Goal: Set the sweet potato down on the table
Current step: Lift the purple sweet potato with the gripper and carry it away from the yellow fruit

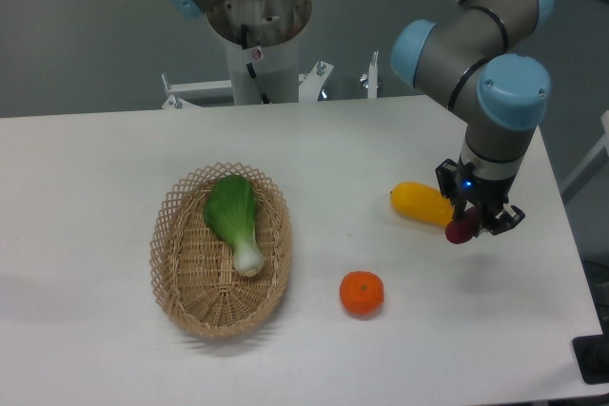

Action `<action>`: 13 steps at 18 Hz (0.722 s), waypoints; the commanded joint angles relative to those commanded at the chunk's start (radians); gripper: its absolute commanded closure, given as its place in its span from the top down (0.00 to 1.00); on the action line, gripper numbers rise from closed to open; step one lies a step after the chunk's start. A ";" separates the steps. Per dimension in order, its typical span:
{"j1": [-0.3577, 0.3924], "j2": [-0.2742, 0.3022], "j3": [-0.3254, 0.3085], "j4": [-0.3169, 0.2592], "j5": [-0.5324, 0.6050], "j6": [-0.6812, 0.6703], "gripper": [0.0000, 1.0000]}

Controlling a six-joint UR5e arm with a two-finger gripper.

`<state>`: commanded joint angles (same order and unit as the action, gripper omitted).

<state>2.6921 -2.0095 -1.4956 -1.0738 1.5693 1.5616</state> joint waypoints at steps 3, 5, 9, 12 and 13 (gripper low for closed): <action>0.000 0.000 0.002 -0.002 0.003 -0.002 0.04; 0.000 0.012 -0.009 -0.005 0.005 -0.008 0.05; -0.008 0.090 -0.105 -0.011 0.000 -0.009 0.05; -0.017 0.184 -0.265 0.001 0.000 0.002 0.05; -0.026 0.204 -0.308 0.003 0.000 0.014 0.05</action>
<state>2.6662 -1.8057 -1.8035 -1.0707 1.5693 1.5753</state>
